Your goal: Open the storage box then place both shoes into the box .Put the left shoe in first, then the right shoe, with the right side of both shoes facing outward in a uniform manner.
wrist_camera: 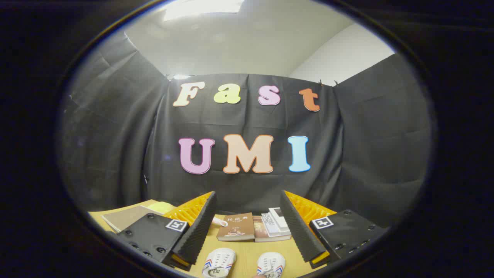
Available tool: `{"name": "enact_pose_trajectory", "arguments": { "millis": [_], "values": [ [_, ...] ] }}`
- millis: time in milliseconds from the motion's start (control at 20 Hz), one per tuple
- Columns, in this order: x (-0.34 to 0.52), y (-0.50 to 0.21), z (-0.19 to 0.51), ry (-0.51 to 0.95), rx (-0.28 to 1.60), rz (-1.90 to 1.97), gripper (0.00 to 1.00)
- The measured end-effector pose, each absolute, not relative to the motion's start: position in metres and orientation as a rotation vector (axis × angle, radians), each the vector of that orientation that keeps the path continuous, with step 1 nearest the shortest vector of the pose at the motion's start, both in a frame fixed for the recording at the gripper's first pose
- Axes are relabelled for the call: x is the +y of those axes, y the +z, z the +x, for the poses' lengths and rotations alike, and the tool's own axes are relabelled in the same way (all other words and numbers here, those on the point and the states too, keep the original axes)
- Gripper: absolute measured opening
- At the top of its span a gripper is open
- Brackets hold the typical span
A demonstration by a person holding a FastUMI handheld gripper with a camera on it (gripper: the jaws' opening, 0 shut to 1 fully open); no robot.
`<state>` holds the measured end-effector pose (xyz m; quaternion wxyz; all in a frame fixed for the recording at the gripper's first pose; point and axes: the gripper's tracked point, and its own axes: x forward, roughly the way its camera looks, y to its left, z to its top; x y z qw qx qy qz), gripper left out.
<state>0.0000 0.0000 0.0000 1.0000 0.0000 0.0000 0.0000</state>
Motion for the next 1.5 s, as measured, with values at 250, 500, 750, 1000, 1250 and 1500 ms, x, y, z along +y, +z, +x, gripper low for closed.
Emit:
{"name": "enact_pose_trajectory", "arguments": {
  "millis": [250,500,750,1000,1250,1500],
  "values": [
    [-0.005,-0.003,0.002,-0.010,0.006,0.005,1.00],
    [-0.010,-0.002,0.001,-0.024,-0.006,-0.002,1.00],
    [-0.008,-0.009,0.000,-0.022,0.002,-0.004,1.00],
    [-0.005,-0.019,0.000,-0.019,0.021,0.025,1.00],
    [-0.002,-0.029,0.001,-0.003,0.060,0.132,1.00],
    [0.008,-0.065,-0.002,0.029,0.169,0.295,1.00]
  ]
}}
